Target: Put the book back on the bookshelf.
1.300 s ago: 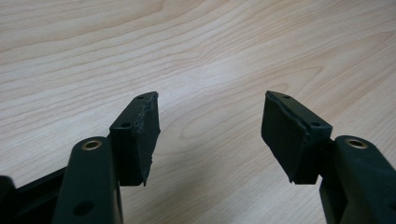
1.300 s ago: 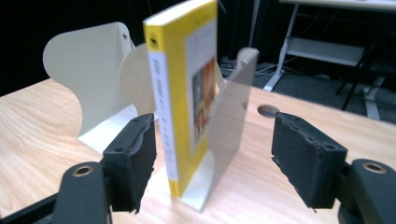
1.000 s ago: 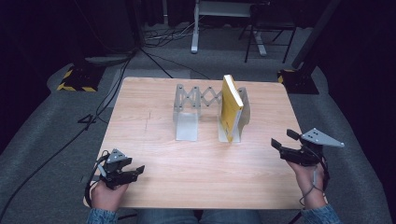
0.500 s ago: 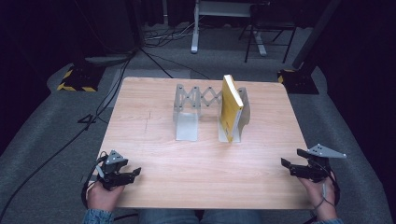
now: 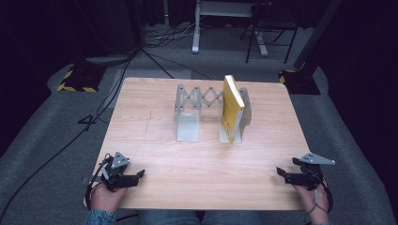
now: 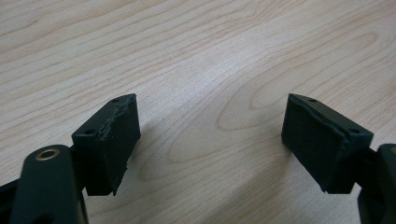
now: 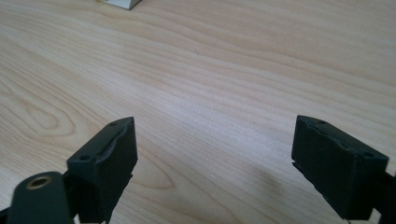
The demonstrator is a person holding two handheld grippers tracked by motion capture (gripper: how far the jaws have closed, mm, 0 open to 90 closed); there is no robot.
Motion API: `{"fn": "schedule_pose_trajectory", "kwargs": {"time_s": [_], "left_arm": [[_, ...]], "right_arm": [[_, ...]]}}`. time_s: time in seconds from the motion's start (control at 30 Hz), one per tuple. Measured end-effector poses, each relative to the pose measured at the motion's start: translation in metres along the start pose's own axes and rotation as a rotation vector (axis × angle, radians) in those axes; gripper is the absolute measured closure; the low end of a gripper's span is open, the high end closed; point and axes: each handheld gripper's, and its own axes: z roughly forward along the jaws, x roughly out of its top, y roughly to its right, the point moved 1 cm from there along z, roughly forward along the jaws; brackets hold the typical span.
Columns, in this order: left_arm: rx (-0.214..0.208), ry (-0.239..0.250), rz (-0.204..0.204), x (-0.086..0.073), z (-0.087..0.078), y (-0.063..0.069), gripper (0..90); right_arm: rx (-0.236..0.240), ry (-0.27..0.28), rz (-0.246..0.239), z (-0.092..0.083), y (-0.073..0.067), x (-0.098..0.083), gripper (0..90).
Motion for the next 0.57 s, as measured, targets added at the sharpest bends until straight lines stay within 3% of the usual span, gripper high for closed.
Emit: {"fn": "schedule_pose_trajectory", "kwargs": {"time_s": [0.13, 0.2, 0.57], "left_arm": [[-0.013, -0.008, 0.015, 0.0008, 0.0011, -0.0004, 16.0], [-0.014, -0.008, 0.016, 0.0011, 0.0014, -0.0002, 15.8], [0.001, -0.008, -0.002, 0.0016, 0.0024, 0.0018, 15.2]], "right_arm": [[0.003, -0.021, -0.010, 0.0077, -0.0011, -0.0066, 11.7], [-0.004, -0.043, -0.042, 0.0100, -0.0033, -0.0066, 10.2], [-0.024, -0.049, -0.018, 0.0107, -0.0054, -0.0069, 7.1]]}}
